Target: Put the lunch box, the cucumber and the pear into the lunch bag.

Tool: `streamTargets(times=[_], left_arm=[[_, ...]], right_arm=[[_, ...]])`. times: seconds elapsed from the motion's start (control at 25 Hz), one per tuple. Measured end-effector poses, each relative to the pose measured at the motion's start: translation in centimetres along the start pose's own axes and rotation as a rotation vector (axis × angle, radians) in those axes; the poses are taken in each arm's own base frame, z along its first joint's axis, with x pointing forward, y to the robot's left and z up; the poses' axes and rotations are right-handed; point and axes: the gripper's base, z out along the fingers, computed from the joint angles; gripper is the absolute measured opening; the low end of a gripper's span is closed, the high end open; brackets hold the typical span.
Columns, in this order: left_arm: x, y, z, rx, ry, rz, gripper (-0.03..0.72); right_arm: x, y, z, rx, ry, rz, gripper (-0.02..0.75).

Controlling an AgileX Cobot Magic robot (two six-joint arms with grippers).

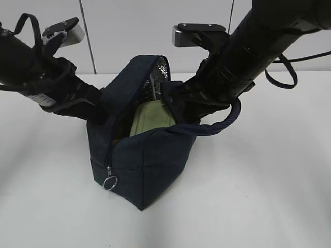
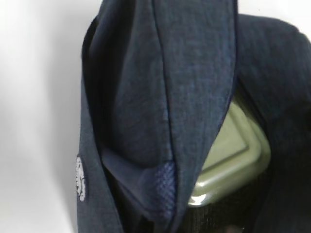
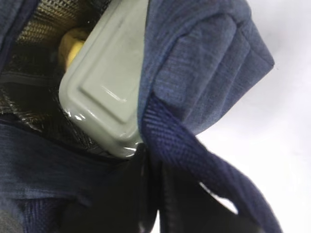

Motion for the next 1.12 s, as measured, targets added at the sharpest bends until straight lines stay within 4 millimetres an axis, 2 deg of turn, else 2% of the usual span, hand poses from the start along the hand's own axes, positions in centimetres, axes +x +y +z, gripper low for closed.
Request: streamTargets(times=[0.08,0.12,0.28,0.36,0.4,0.6,0.96,1.12], left_arm=[[0.0,0.0,0.0,-0.001,-0.002,0.000,0.042],[0.0,0.0,0.0,-0.002,-0.004,-0.001,0.084],[-0.1,-0.1,-0.3,-0.004,-0.014,-0.002,0.302],[-0.1,-0.3,-0.8,-0.006,-0.026,0.004,0.350],[-0.2,-0.4,-1.0,-0.007,-0.034,0.008,0.362],[-0.4,-1.2,-3.1,-0.038,-0.100,0.048,0.378],[-0.3,-2.1,-5.9,-0.095,-0.176,0.102,0.381],[-0.2,-2.3,-6.8,-0.116,-0.222,0.113,0.381]], right_arm=[[0.0,-0.1,0.0,0.007,-0.004,-0.006,0.033],[-0.1,-0.1,0.0,0.010,-0.008,-0.008,0.057],[-0.5,0.0,-0.5,0.013,-0.060,-0.024,0.319],[-0.6,0.2,-0.8,-0.003,-0.072,-0.043,0.440],[-0.6,0.3,-0.8,-0.012,-0.076,-0.049,0.470],[-0.8,0.7,-1.2,-0.049,-0.104,-0.070,0.505],[-1.0,1.5,-4.1,-0.061,-0.201,-0.109,0.508],[-0.3,1.7,-5.1,-0.066,-0.224,-0.113,0.508]])
